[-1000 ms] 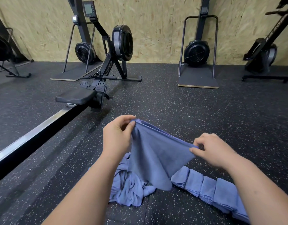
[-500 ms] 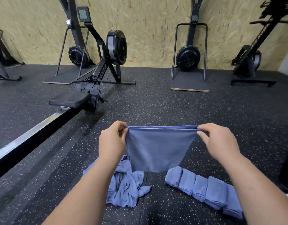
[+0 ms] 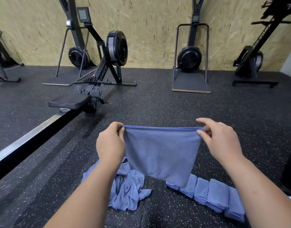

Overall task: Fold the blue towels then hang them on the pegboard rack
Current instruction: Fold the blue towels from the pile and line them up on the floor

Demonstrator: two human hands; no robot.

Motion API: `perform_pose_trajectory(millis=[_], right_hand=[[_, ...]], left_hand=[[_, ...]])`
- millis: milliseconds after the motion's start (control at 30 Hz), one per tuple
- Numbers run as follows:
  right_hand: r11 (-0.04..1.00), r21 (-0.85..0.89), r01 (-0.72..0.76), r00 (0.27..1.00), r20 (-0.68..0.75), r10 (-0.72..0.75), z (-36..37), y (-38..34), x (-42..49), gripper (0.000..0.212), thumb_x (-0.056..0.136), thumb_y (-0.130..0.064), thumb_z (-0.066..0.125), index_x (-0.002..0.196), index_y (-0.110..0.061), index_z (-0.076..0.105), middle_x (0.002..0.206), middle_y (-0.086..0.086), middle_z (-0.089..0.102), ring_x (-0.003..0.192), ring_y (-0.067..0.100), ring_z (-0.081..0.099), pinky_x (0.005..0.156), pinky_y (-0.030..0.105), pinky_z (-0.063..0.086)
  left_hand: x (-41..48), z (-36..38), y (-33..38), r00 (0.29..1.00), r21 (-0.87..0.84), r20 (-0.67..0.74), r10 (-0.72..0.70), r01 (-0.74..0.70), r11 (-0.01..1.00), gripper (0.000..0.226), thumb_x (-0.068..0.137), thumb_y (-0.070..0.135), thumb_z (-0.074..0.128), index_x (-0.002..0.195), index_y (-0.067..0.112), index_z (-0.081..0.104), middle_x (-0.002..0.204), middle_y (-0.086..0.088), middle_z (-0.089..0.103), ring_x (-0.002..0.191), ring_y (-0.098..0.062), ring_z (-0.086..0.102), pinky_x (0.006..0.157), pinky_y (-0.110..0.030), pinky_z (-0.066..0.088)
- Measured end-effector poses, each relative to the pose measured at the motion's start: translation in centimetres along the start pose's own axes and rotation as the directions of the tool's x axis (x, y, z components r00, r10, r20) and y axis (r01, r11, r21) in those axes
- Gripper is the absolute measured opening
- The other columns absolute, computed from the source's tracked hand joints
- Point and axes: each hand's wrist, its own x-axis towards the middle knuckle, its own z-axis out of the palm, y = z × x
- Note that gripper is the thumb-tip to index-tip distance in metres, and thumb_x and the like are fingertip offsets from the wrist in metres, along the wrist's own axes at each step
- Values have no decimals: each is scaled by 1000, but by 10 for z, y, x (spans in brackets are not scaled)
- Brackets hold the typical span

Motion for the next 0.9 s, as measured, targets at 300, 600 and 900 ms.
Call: perform_pose_trajectory(millis=[300,600,900], right_hand=[[936,290,-198,978,128,168,0,7,6,6,96,-32,76,91,-30,74,89,-16,73,85,-1,64,73,20,45],[746,587,-315,937,66,344,11,-3,6,2,103,-23,68,104,-25,68,99,-7,73,89,8,65,81,30,50],[551,653,-519,797,137,588,23,15,10,13,101,-32,69,105,-20,73,105,14,76,82,14,59,78,35,48]], left_hand=[[4,7,-9,1000,29,-12,-3,3,1000,6,102,31,63,104,32,69,89,6,76,86,-26,68,74,-38,54],[9,11,-6,1000,-116,16,-11,13,993,9,100,31,70,105,29,77,89,14,76,85,-8,72,80,-29,53],[12,22,-1,874,-608,439,-206,459,648,15,98,28,77,98,13,80,79,-3,68,75,-19,58,74,-32,53]])
